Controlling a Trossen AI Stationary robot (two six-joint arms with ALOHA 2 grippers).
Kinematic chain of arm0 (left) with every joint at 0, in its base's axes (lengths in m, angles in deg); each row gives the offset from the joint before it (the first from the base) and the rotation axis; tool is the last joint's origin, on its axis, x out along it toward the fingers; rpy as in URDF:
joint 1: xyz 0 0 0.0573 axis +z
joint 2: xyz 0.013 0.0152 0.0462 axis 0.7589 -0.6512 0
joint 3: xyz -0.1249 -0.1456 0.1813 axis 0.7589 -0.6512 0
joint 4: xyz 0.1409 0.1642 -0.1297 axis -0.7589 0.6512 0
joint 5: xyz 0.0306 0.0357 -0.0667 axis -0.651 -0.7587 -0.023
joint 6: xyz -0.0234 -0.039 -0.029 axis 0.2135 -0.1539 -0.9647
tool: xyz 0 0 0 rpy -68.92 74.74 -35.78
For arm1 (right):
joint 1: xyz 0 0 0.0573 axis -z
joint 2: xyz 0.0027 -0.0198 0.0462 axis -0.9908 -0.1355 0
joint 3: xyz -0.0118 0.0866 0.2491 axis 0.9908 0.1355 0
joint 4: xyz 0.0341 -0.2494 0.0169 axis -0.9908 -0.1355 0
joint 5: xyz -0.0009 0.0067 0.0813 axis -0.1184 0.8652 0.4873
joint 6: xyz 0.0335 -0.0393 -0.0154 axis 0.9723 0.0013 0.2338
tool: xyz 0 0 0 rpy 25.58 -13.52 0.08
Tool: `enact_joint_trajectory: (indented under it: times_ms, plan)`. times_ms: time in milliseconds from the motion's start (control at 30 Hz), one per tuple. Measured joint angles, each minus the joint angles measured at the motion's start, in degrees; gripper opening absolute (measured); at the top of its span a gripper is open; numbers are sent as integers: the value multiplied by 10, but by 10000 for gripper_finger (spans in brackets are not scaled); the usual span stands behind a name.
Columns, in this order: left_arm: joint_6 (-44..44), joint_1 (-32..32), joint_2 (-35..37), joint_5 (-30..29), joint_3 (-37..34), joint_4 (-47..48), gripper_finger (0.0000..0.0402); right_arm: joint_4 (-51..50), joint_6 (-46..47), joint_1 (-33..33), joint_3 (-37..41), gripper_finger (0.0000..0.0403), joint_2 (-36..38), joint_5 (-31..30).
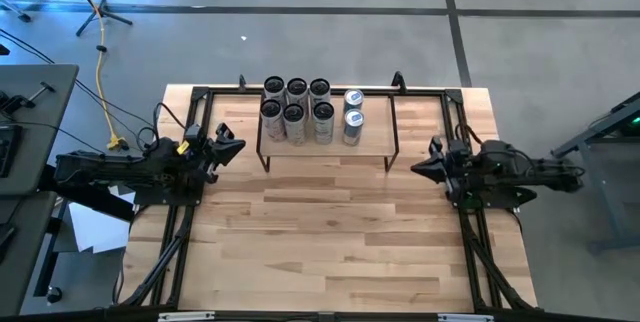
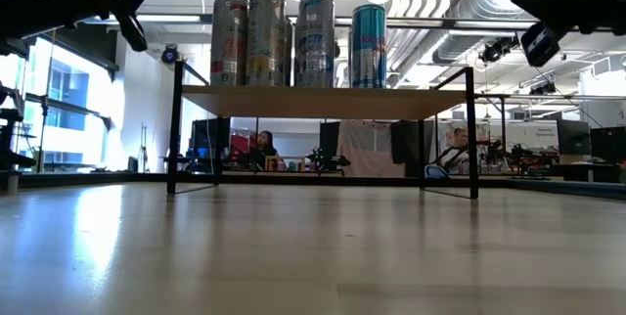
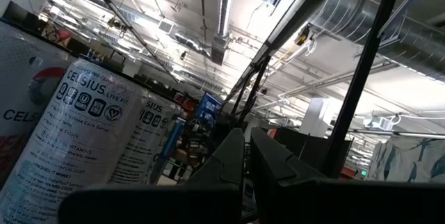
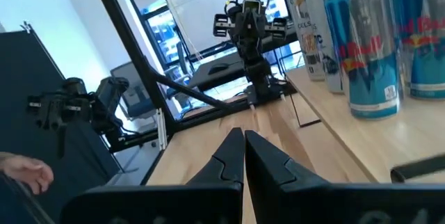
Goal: Place canned beverage on shelf
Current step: Return to Home Position
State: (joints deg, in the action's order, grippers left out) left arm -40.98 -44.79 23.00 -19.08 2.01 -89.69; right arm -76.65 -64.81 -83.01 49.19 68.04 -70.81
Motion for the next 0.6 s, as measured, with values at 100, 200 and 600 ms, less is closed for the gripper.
enact_joint_trajectory:
  times_ms: [100, 200, 600]
  plan:
    - [0, 0, 0, 0, 0, 1, 0, 21, 2, 0, 28, 0, 26, -1]
    - [0, 0, 0, 0, 0, 1, 0, 41, 0, 0, 47, 0, 21, -1]
    - [0, 0, 0, 1, 0, 30, 0, 106, -2, 0, 110, 0, 19, -12]
